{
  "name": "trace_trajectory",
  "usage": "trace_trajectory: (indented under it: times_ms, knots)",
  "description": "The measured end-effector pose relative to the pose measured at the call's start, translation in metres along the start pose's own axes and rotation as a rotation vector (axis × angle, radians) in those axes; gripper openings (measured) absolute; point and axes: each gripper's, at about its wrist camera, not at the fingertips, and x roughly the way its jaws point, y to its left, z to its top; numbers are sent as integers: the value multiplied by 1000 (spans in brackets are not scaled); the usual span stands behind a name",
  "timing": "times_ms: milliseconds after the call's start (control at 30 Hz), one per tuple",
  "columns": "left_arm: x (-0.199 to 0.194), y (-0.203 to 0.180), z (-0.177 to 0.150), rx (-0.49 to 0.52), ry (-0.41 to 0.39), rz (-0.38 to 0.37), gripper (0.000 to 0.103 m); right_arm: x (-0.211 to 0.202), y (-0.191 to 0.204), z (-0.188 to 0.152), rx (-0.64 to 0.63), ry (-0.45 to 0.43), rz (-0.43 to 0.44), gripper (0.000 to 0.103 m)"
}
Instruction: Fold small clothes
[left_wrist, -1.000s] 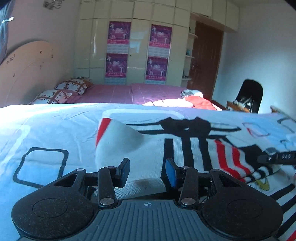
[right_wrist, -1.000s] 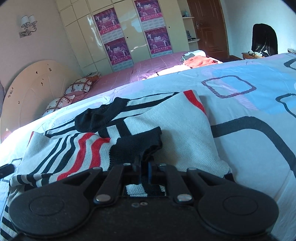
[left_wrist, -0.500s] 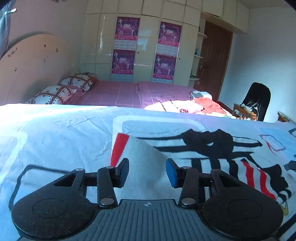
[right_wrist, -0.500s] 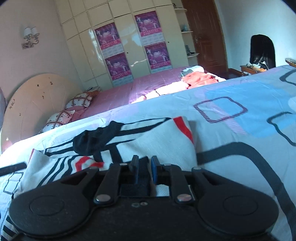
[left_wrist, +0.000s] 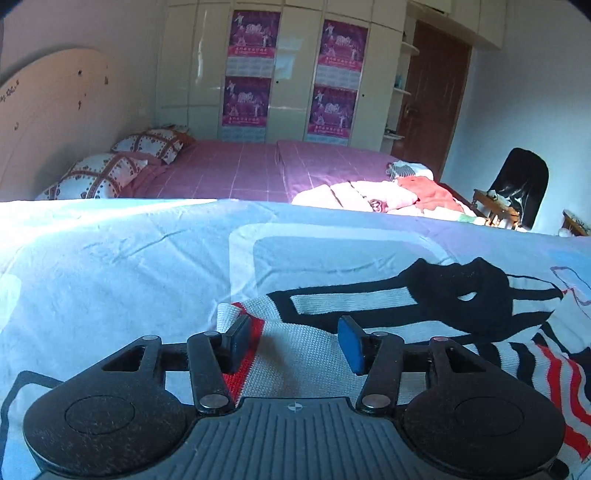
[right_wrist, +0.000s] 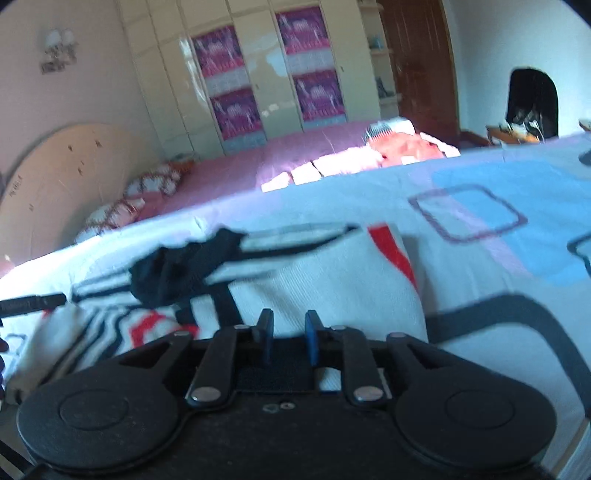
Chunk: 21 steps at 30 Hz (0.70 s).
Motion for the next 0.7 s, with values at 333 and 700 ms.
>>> trace_trajectory:
  times_ms: [333, 700]
  knots:
    - [-27, -35, -9, 54, -29, -53, 64, 10, 30, -2, -105, 46, 46, 23]
    - [-16, -130, -24, 158, 123, -141, 68, 22, 50, -10, -218, 127, 65, 15]
